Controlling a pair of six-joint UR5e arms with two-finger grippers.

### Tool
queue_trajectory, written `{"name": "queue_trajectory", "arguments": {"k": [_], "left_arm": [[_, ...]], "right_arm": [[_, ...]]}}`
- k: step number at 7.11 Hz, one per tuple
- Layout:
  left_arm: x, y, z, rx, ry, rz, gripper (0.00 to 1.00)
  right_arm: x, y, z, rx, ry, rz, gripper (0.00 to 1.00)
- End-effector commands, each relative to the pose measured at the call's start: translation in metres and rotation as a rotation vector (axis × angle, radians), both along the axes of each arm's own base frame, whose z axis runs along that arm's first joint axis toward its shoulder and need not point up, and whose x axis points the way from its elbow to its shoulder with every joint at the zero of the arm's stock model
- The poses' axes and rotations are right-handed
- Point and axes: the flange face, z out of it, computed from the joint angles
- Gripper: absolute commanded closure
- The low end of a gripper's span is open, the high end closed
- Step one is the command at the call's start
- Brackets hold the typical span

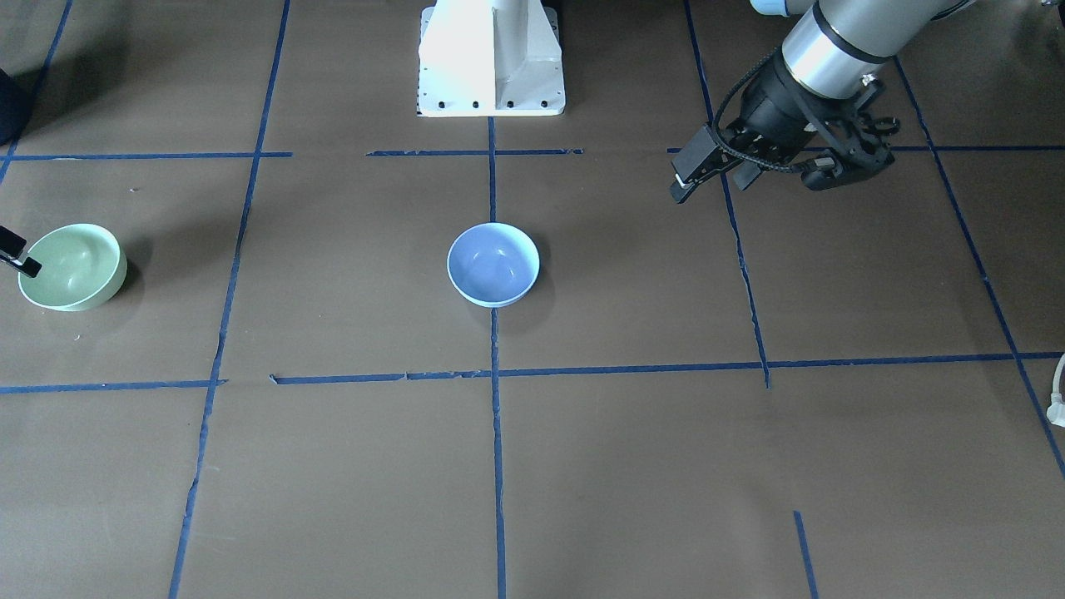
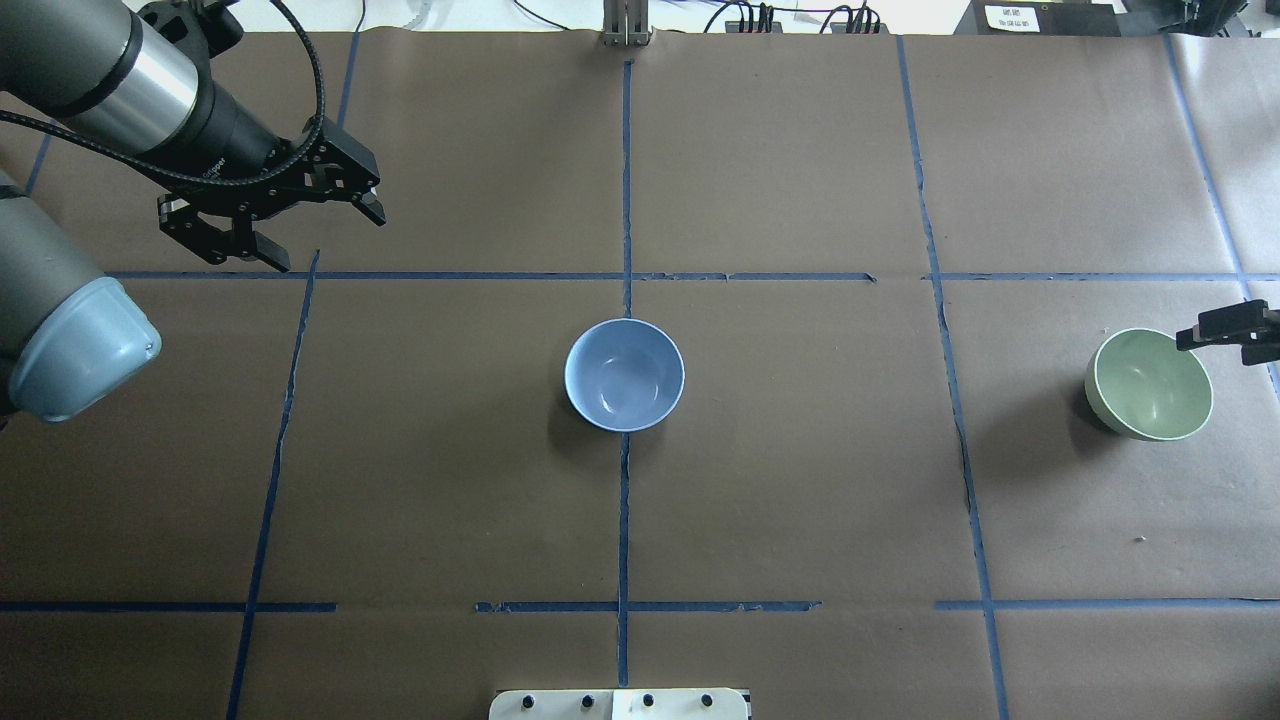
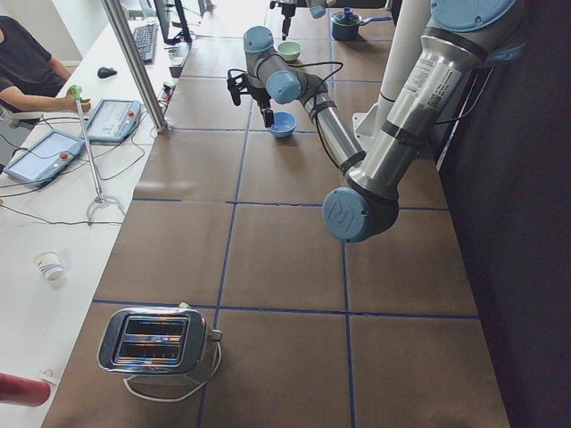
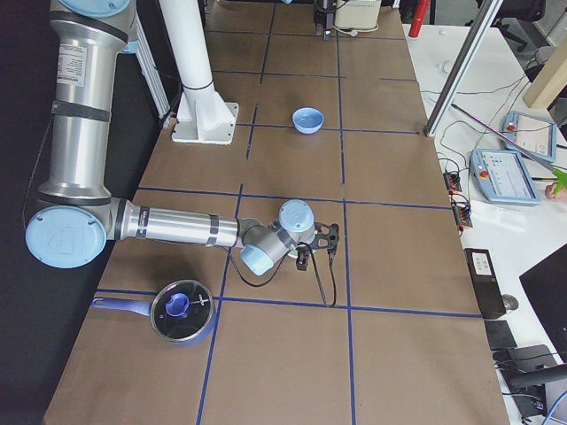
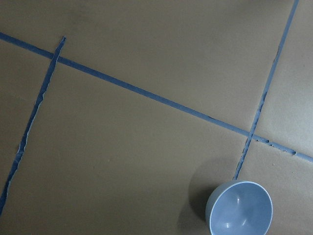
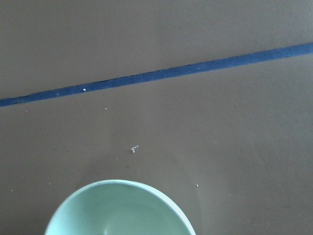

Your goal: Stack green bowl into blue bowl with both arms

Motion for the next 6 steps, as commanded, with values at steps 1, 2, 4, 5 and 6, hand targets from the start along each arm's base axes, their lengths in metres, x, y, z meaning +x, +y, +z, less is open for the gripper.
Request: {"name": "queue_trajectory", "arguments": {"k": [1,2,4,5,6], "left_arm": [[-0.0022,-0.0010,0.0004,0.002,-0.002,-0.003,0.00],[-0.0023,-0.0011,0.0003,0.004,-0.002,-0.004,0.00],[-0.0023,-0.0011,0.0003,0.004,-0.002,-0.004,0.00],[-0.0023,-0.0011,0.0011,0.003,-0.003,-0.004,0.00],[-0.0023,-0.0011,0.0011,0.003,-0.003,-0.004,0.00]], "right_arm": [[-0.0123,0.0063,0.0153,-0.010,0.016,-0.021,0.00],[-0.0133,0.0058,0.0147,-0.010,0.015,-0.022,0.15],[-0.0145,0.0080,0.0168,-0.011,0.018,-0.028,0.83],[-0.0158,0.0078,0.0148,-0.008,0.012,-0.035,0.99],[-0.0164,0.0071,0.0124,-0.007,0.007,-0.035,1.00]]}}
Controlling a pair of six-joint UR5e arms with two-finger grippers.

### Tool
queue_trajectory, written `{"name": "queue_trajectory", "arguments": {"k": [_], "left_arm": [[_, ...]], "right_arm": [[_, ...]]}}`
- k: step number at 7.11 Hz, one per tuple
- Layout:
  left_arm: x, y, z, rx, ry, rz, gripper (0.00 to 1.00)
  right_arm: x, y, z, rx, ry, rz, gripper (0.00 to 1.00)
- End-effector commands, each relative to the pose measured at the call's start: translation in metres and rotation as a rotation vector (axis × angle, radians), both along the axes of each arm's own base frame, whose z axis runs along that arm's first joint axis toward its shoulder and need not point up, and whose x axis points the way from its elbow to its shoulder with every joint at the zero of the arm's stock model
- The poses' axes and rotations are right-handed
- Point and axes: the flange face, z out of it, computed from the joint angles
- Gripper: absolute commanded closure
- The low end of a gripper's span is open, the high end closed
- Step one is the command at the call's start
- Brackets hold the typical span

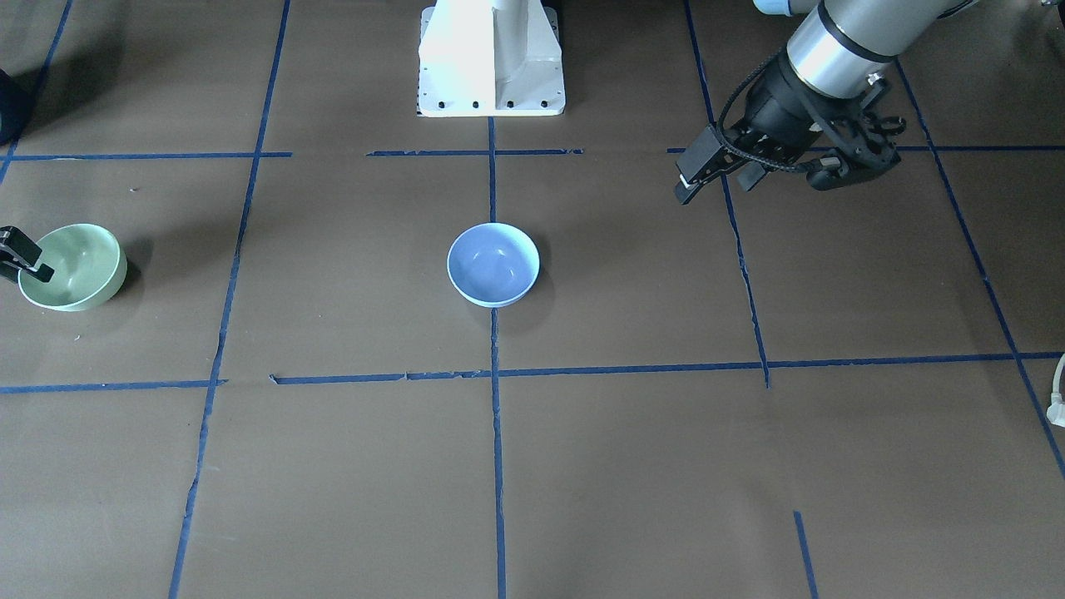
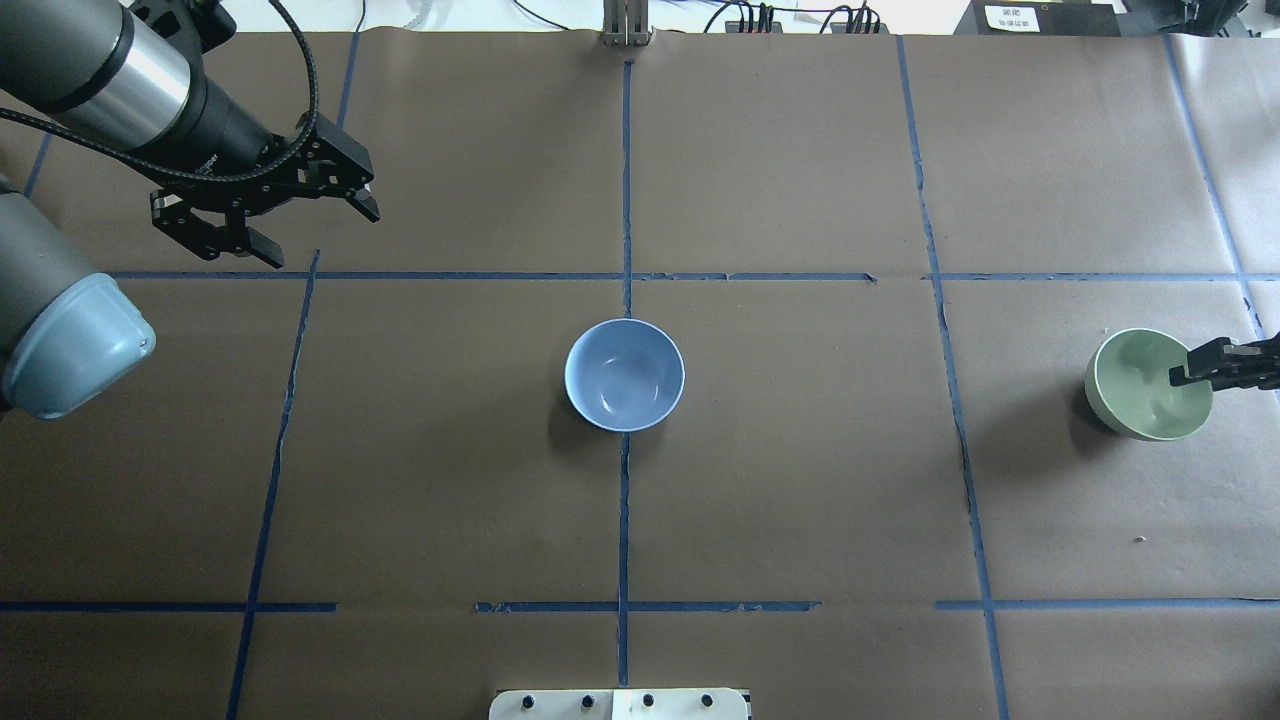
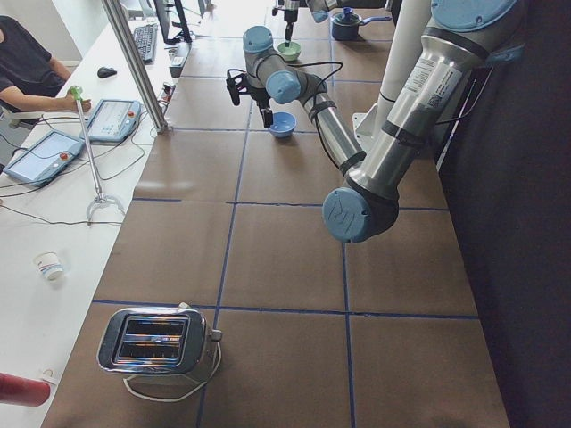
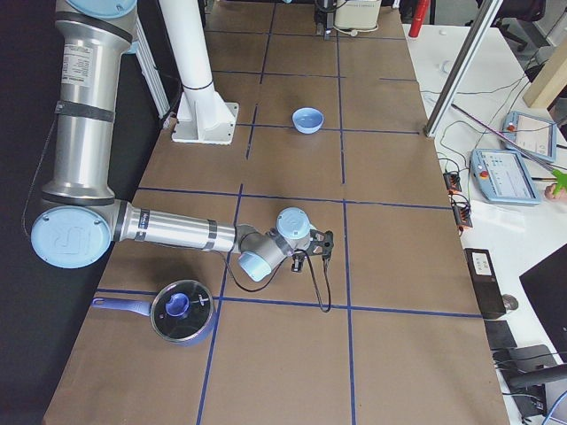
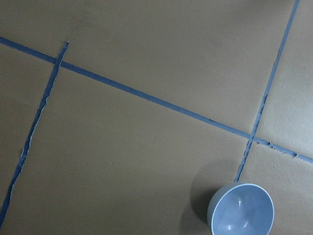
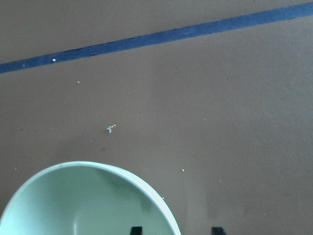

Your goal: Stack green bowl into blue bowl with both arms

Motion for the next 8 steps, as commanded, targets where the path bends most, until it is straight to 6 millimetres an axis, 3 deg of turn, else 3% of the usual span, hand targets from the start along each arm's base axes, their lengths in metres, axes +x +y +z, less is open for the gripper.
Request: {"name": "queue_trajectory", "arguments": {"k": [1,2,3,5,6,8], "left_arm": [[0.001,0.000,0.001,-0.001,-0.002,0.000,0.00],[0.000,0.001,0.010,-0.012,-0.011,0.001,0.00],[0.002,0.004,0.037,0.003,-0.048,0.029,0.00],[-0.016,0.003,0.068,0.058,-0.109,0.025,0.00],[-0.021,0.005,0.100,0.049,-0.177,-0.010,0.00],[-0.017,-0.006,0.102,0.085,-0.240,-0.068,0.00]], "right_arm": [[-0.001,-0.001,-0.007,0.009,-0.015,-0.005,1.00],[-0.002,-0.003,-0.022,0.049,-0.047,-0.003,1.00],[-0.008,-0.011,-0.070,0.022,-0.119,0.048,1.00],[-0.027,-0.049,-0.169,-0.021,-0.255,0.150,1.00],[-0.038,-0.066,-0.204,-0.008,-0.299,0.159,1.00],[-0.085,-0.083,-0.268,0.038,-0.357,0.133,1.00]]}}
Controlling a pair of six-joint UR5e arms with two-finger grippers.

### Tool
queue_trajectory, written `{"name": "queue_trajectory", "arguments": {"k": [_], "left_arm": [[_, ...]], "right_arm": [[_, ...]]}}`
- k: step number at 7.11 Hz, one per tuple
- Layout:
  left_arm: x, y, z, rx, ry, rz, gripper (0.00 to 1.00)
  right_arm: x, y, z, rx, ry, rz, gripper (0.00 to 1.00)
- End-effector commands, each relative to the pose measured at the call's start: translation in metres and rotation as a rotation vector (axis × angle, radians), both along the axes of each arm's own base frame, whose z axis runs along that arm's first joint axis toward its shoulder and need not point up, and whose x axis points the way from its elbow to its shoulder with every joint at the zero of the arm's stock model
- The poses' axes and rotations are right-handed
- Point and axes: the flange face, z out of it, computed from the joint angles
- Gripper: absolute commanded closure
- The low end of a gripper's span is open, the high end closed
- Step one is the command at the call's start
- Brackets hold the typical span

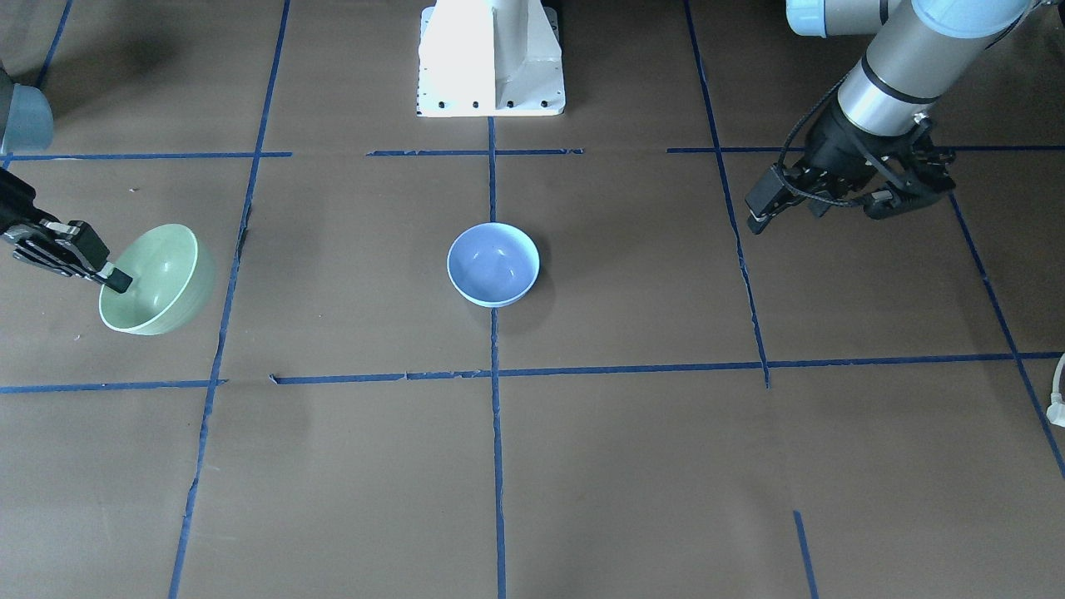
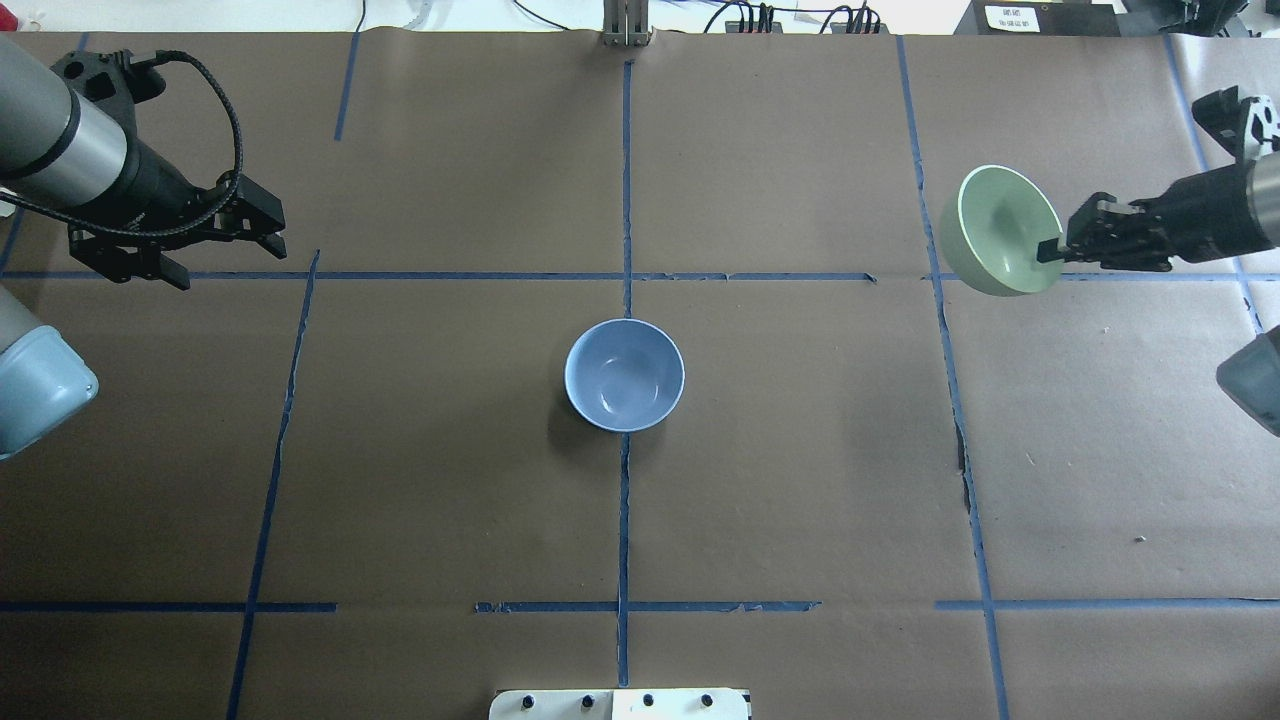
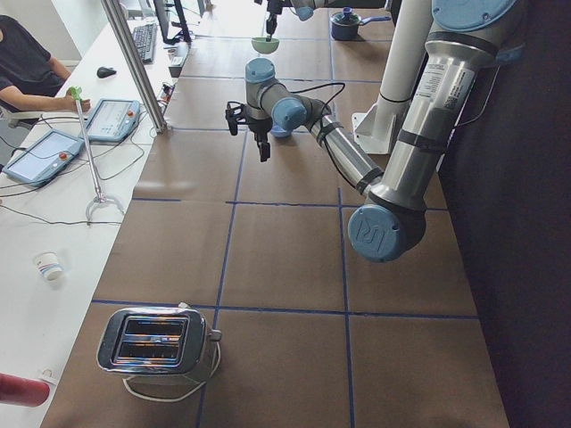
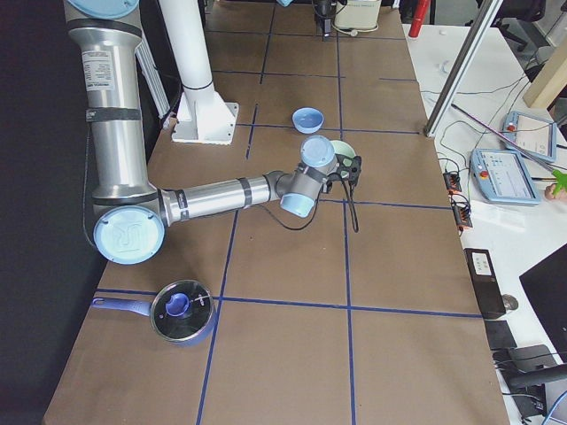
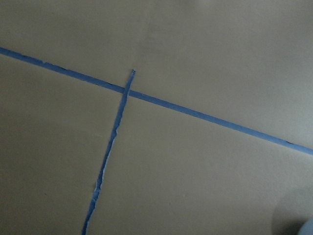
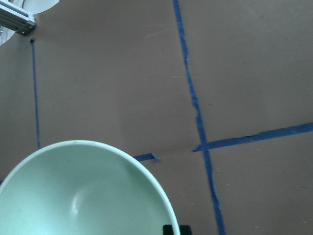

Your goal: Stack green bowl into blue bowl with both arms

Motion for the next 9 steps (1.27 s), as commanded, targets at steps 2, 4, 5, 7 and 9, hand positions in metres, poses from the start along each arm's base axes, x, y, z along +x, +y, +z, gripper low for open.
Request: {"name": "queue_trajectory", "arguments": {"k": [2,4,5,7,9], "left_arm": [[-0.003,-0.018,0.026,0.022,-0.079,-0.032,0.00],[-0.033,-0.039,0.066,0.117,-0.159,0.083,0.00],[-0.051,-0.043,0.088,0.144,-0.189,0.124,0.00],[-0.089,-0.067,0.125,0.137,-0.232,0.137,0.00],[-0.098,-0.074,0.138,0.137,-0.246,0.146,0.00]], "right_arm": [[-0.105,-0.009,-0.090,0.081,-0.031,-0.014,1.00],[-0.189,0.003,-0.143,0.094,0.012,-0.014,1.00],[-0.222,0.012,-0.165,0.101,0.035,-0.006,1.00],[-0.273,0.045,-0.187,0.122,0.048,-0.027,1.00],[-0.294,0.067,-0.185,0.124,0.052,-0.063,1.00]]}}
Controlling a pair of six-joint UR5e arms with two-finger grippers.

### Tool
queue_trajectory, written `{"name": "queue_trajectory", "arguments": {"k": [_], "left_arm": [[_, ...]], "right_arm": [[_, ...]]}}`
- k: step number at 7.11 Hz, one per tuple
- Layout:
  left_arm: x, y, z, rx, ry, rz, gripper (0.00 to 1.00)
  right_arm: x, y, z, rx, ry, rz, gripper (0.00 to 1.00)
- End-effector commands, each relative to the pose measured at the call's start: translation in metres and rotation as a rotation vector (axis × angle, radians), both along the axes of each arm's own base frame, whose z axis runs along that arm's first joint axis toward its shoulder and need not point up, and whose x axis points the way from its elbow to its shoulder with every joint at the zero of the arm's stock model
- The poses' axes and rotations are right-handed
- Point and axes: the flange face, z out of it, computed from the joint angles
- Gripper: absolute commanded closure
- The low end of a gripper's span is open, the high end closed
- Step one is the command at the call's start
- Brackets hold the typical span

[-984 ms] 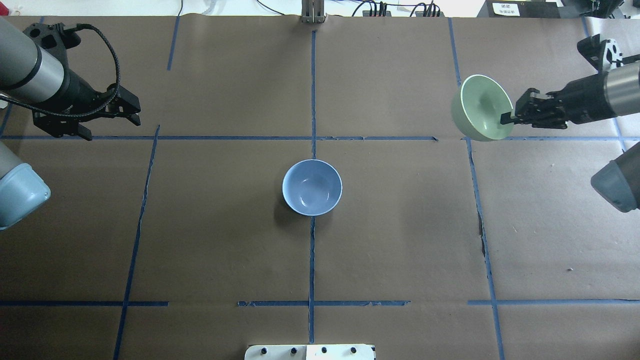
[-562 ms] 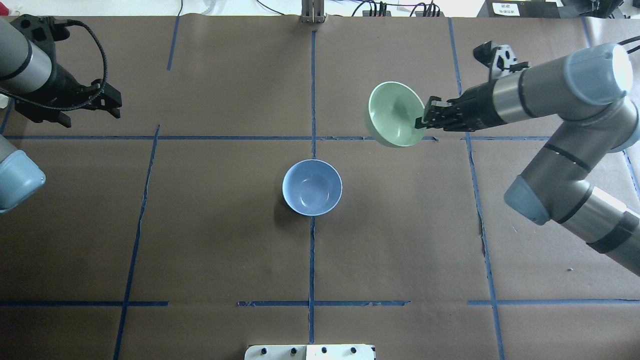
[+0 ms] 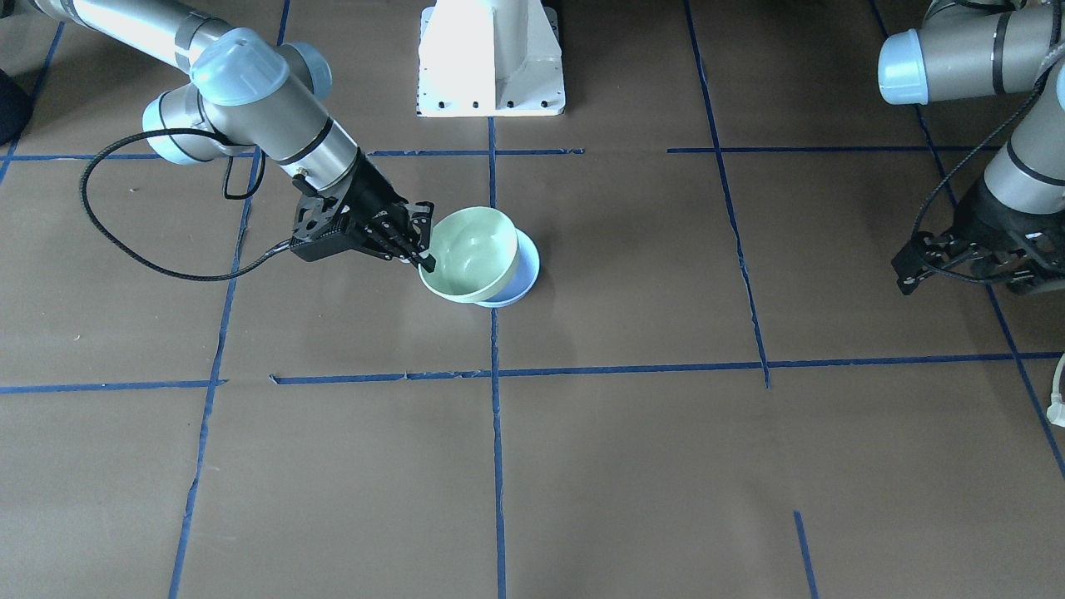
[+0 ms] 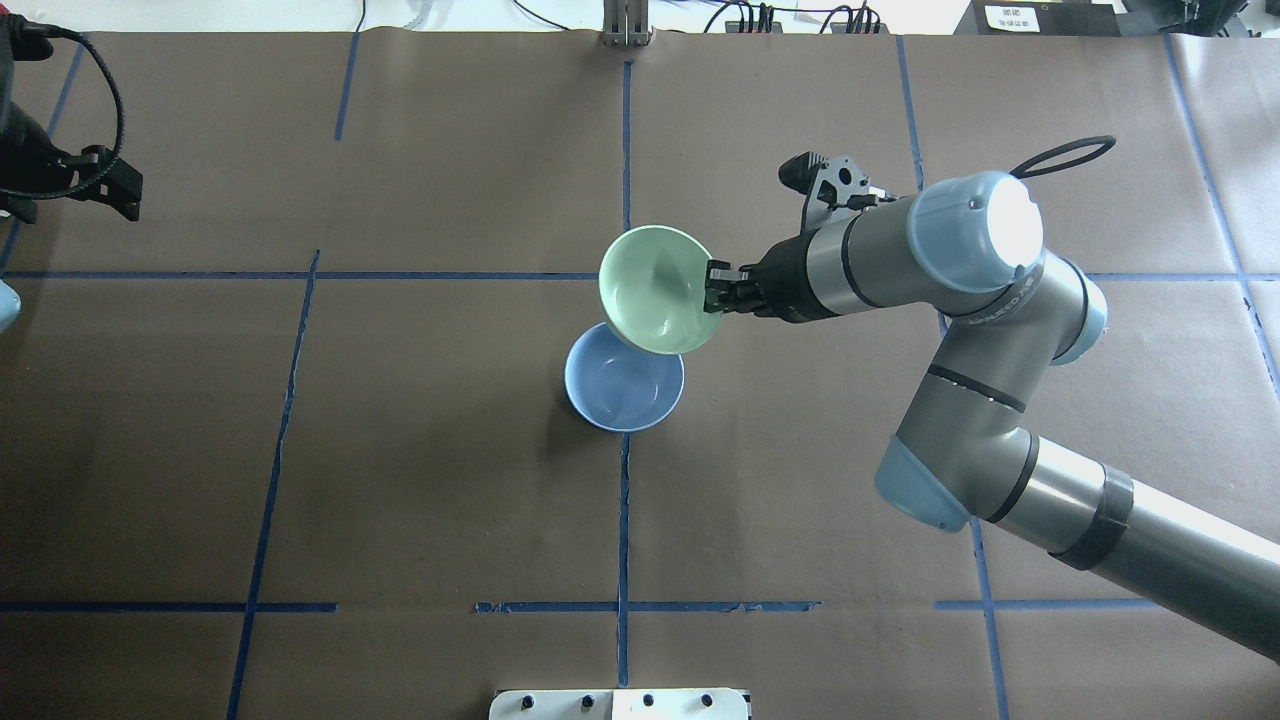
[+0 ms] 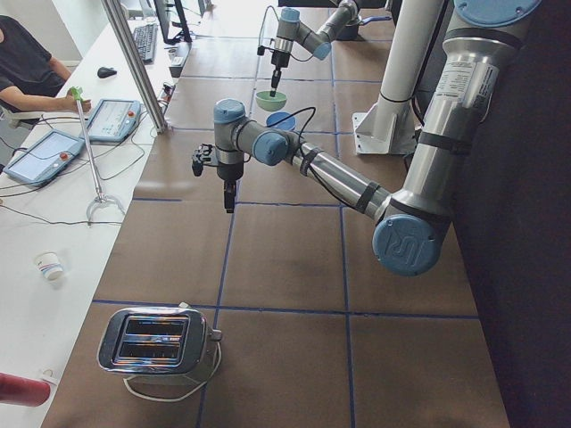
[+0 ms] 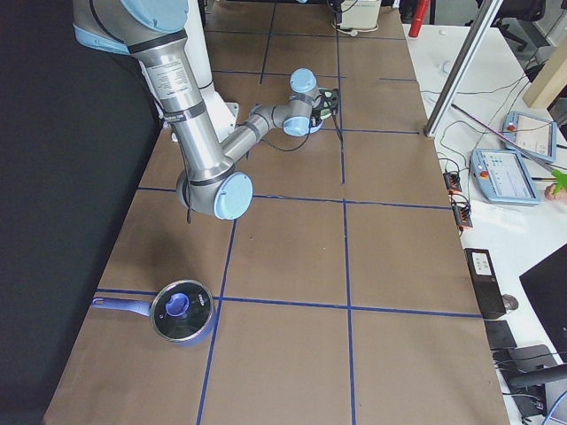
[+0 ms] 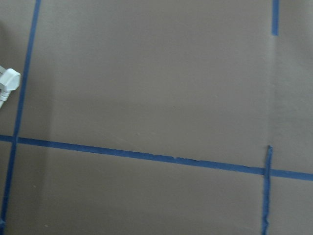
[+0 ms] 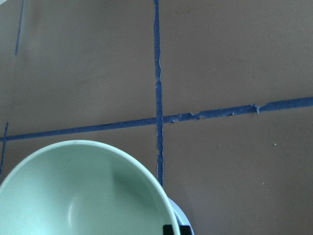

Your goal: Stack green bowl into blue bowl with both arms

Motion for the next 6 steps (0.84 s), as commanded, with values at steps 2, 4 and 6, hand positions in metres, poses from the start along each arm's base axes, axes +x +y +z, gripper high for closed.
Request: {"name": "queue_trajectory", "arguments": {"k": [2,4,6], "left_arm": [[-0.008,-0.005,0.008,-0.002,-0.008,0.001,0.00],[-0.013,-0.006,0.010,-0.005,-0.010,-0.007,0.00],[-0.012,-0.007,0.011,-0.006,-0.011,-0.007,0.00]], "right_arm": [[-0.022,0.020,0.002,-0.005,0.020,-0.027,0.99],[-0.026,0.020,-0.005,-0.001,0.014,-0.032,0.88],[-0.027,0.018,-0.015,-0.076,-0.027,0.035,0.00]]}}
